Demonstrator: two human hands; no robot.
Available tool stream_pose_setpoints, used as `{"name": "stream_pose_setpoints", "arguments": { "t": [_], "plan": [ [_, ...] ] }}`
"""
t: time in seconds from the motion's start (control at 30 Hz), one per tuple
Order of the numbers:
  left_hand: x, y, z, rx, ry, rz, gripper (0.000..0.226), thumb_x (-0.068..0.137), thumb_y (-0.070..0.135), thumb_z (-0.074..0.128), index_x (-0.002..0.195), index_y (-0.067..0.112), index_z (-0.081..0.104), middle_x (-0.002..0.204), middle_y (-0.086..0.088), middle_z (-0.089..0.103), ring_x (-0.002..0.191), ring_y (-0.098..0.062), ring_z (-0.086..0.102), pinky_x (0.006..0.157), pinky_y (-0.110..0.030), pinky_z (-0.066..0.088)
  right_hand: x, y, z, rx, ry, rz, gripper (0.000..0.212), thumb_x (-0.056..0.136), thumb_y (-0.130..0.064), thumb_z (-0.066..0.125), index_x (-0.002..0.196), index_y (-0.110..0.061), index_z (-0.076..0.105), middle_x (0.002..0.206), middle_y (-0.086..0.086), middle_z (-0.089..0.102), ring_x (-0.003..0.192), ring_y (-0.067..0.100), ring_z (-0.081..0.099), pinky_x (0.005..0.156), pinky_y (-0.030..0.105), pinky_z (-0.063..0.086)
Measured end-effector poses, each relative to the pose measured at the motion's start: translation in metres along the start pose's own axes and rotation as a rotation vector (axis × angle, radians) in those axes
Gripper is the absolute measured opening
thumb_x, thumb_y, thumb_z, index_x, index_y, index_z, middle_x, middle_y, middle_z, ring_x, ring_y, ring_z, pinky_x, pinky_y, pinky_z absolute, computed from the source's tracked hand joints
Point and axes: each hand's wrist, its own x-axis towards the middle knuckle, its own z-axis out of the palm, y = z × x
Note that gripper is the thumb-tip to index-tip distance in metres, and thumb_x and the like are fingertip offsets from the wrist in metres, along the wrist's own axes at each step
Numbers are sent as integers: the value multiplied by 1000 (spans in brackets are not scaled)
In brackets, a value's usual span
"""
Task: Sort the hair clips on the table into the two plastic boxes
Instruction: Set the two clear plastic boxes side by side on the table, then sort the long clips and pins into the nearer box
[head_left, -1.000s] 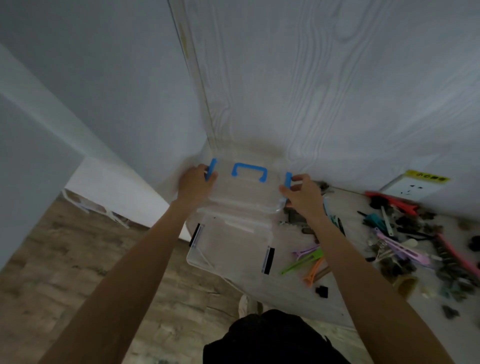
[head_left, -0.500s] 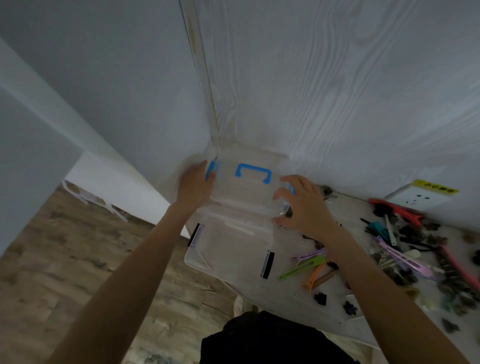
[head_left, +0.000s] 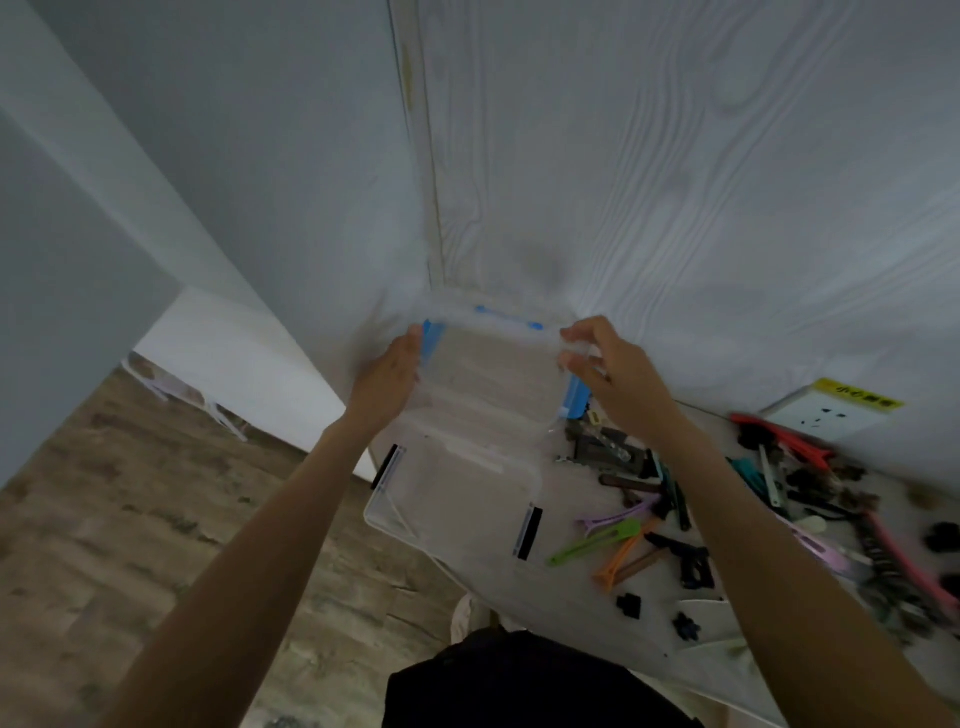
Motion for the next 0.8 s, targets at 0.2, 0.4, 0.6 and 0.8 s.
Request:
{"name": "stream_pose_setpoints", "arguments": {
  "t": [0.2,0.4,0.6,0.8],
  "plan": [
    [8,0,3,370,62,120,36,85,23,60,119,12,55,107,-10,67,96,-29,62,84,-34,47,31,-6,-14,-207,265,-32,26,99,-28,38,108,-8,53,82,-3,55,69,13,51,63,23,32],
    [3,-17,-3,402,121,230,33,87,16,55,119,9,56,112,-11,66,97,-31,63,86,-37,49,53,9,7,-340,260,68,28,97,-25,43,108,-5,60,108,14,63,89,29,62,70,28,38],
    [-34,-22,-11,310,249,385,37,92,28,53,127,16,52,119,-8,60,105,-24,58,87,-37,47,4,15,28,-194,411,256,30,95,-20,47,124,-10,50,122,13,52,95,24,57,74,27,40],
    [-84,-62,1,183,317,376,46,88,21,59,131,14,45,120,-10,55,106,-22,56,84,-37,51,-82,27,74,246,126,463,48,91,-28,54,135,-18,38,131,6,51,110,21,55,95,42,48]
  ]
}}
